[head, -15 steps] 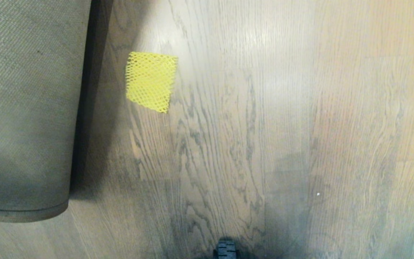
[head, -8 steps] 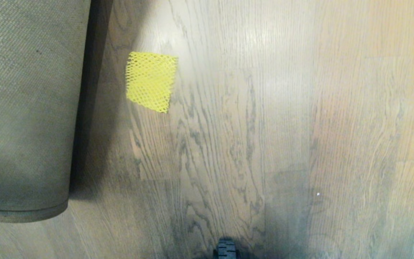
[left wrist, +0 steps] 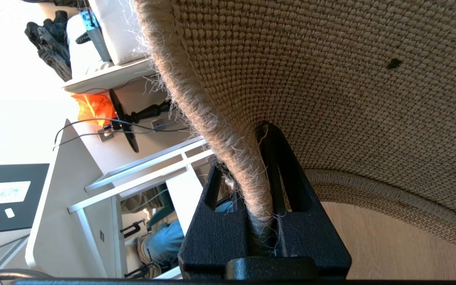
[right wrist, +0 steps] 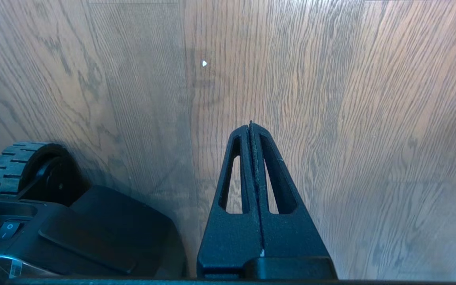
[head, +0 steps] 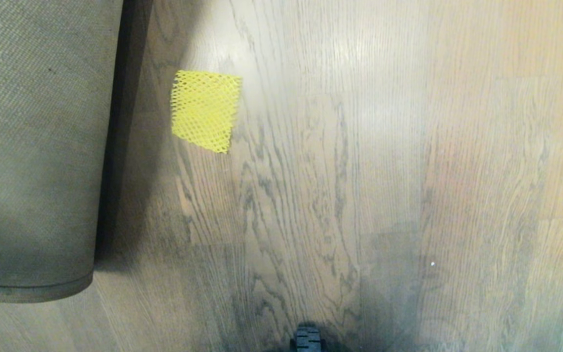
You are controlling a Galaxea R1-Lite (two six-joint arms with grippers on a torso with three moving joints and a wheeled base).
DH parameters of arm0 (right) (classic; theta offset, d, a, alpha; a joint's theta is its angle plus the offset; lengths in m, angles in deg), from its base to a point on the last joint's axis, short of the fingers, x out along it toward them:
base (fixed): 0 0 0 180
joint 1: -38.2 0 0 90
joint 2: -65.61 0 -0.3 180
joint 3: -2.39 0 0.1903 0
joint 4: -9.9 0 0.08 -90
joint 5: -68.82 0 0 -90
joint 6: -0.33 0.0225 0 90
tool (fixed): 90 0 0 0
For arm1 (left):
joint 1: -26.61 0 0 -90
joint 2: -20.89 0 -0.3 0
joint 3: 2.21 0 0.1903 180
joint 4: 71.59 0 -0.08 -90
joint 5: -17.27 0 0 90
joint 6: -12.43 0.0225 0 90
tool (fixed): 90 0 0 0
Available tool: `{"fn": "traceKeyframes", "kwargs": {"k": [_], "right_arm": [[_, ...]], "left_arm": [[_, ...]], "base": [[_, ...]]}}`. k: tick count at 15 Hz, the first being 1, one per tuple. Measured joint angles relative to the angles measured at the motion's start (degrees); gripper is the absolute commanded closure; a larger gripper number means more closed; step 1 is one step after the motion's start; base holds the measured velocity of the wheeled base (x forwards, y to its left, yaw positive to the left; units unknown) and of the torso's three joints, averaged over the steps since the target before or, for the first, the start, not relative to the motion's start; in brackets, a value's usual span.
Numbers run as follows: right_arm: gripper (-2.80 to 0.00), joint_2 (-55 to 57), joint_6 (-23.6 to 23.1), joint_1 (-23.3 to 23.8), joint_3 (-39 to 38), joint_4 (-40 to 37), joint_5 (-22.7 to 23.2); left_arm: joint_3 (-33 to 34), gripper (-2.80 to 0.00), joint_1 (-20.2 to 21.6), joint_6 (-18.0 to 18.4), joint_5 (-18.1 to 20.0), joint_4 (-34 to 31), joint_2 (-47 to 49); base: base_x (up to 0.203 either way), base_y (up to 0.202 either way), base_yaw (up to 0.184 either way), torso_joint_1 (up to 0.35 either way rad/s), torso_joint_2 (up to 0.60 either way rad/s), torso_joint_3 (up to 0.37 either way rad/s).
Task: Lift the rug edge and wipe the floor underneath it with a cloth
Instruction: Pick up the foam protection net
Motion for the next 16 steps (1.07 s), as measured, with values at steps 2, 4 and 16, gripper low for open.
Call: {"fn": "traceKeyframes", "kwargs": {"k": [2,4,16], "right_arm": [[0.00,-0.16,1.38,-0.02,-0.11,0.37,0.00],[0.00,-0.24,2.57,-0.02,-0.15,0.34,-0.09],[0.00,-0.25,2.65,-0.02,-0.11,0.37,-0.09]], "left_arm": [[0.02,0.00,-0.22,-0.19,0.11,-0.06,0.03],[-0.07,0.00,-0.38,-1.39,0.15,-0.09,0.16],[-2.74,0.00,-9.32,-17.45,0.24,-11.99,1.34]], "base": [[0.000,0.000,0.000,0.000,0.00,0.000],[0.000,0.000,0.000,0.000,0.00,0.000],[0.000,0.000,0.000,0.000,0.00,0.000]]}}
